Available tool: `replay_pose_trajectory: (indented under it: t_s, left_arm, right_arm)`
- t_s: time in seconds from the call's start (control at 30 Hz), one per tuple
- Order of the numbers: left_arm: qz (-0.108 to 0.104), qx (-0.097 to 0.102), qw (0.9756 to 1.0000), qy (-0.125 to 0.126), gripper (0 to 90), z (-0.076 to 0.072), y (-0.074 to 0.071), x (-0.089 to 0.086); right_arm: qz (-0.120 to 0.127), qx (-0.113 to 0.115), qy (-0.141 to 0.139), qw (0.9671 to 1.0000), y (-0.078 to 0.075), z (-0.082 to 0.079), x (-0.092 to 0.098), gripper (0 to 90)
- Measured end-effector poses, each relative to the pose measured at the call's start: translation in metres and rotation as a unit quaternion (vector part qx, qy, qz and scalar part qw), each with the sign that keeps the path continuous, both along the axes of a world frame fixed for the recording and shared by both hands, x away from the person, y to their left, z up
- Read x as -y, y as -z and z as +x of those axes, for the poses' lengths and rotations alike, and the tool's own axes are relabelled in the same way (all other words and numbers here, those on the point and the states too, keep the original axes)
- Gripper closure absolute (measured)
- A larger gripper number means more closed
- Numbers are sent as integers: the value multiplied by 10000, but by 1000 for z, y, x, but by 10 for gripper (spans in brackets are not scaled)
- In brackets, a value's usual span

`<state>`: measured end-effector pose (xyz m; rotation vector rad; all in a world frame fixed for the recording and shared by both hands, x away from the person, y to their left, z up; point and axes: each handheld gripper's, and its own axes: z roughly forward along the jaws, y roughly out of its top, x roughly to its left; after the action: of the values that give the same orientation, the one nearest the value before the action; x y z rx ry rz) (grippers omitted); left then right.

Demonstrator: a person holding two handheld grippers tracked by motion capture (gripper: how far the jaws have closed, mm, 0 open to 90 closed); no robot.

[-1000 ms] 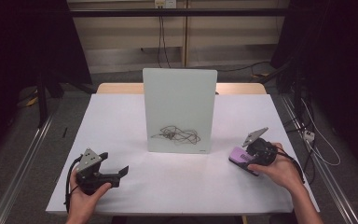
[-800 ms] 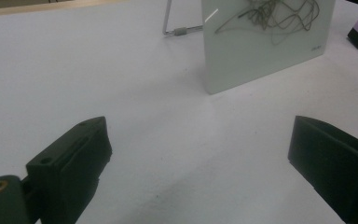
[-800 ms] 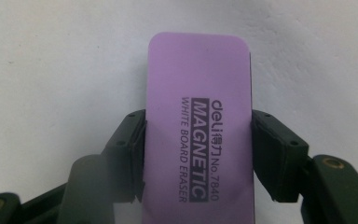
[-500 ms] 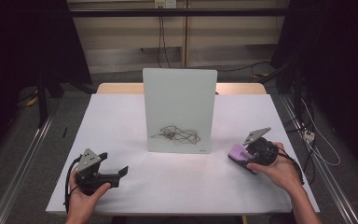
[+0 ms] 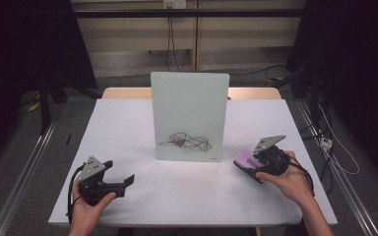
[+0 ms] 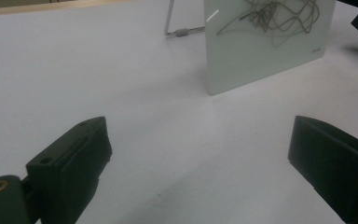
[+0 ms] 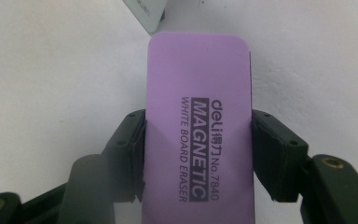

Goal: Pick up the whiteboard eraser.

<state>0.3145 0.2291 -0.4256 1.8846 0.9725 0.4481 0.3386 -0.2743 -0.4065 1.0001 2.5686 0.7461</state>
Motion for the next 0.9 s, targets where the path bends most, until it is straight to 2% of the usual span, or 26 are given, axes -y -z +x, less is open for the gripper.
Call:
replay_pose_trajectory:
  t_s: [0.07,0.37,0.9]
  left_arm:
    - [-1,-1,10000,3,55,0,0,0]
    - [19,-8,10000,13,55,-1,0,-1]
    - [-39,-75,10000,-44,55,1,2,-3]
  right_arm:
    - [118,38,-34,9999,-1,-1,-3,409]
    - [245,141,-59,9996,1,-4,-9,410]
    - [553,645,-241,9961,-6,-13,-27,410]
